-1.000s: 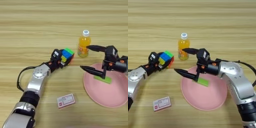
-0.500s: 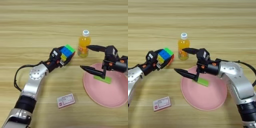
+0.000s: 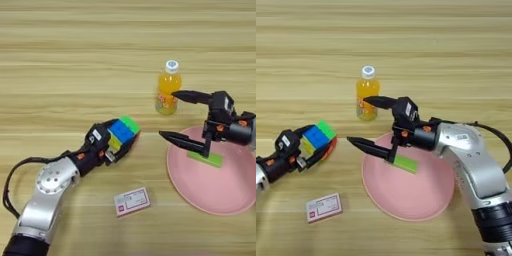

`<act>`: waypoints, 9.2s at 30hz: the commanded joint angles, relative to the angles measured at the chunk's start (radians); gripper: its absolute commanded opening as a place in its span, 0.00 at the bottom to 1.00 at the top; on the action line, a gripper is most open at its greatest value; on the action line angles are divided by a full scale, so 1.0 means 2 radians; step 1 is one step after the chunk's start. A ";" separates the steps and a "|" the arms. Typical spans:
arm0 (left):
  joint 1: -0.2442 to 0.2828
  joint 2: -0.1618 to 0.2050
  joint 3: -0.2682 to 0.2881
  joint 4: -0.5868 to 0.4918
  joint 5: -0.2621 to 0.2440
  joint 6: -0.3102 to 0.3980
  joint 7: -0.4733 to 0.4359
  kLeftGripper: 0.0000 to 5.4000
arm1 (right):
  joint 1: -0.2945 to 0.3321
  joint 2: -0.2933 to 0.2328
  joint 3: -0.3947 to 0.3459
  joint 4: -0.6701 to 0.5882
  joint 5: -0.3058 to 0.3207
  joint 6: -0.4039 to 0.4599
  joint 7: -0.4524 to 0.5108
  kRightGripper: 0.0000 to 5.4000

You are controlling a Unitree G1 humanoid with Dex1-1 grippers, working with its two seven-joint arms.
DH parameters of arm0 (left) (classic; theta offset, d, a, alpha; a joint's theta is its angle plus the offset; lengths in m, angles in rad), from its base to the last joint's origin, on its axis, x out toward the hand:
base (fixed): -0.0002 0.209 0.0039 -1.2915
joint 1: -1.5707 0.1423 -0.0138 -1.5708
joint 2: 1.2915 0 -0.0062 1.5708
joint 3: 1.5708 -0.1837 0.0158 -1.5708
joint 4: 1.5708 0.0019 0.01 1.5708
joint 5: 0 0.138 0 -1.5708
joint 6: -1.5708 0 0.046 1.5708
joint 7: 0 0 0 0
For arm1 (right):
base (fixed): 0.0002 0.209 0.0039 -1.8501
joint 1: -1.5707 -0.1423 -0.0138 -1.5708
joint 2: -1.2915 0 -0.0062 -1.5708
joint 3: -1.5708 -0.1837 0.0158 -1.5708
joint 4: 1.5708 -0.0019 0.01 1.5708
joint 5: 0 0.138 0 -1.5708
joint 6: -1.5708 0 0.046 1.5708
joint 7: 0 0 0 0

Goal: Move the objects on the table

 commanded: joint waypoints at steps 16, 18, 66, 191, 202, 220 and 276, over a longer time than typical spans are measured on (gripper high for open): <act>0.010 0.014 -0.014 0.022 -0.005 0.003 -0.024 0.61 | -0.013 0.000 0.007 0.007 -0.005 -0.010 0.002 1.00; 0.010 0.014 -0.016 0.025 -0.002 0.002 -0.022 0.68 | -0.013 0.000 0.007 0.007 -0.005 -0.010 0.002 1.00; -0.002 0.004 0.002 -0.013 -0.003 -0.074 0.020 1.00 | -0.146 0.168 -0.011 0.226 -0.178 -0.101 -0.315 1.00; -0.069 -0.037 0.082 0.001 -0.061 -0.085 0.077 1.00 | 0.021 0.017 -0.145 0.299 -0.190 -0.216 -0.319 0.67; -0.073 -0.038 0.081 0.006 -0.059 -0.086 0.078 1.00 | 0.011 0.014 -0.143 0.302 -0.185 -0.216 -0.321 0.87; -0.074 -0.042 0.079 0.011 -0.058 -0.089 0.079 1.00 | -0.009 0.017 -0.164 0.308 -0.170 -0.225 -0.331 0.99; -0.064 -0.031 0.050 -0.011 -0.058 -0.077 0.053 1.00 | 0.102 -0.063 -0.125 0.028 0.052 -0.120 -0.013 0.99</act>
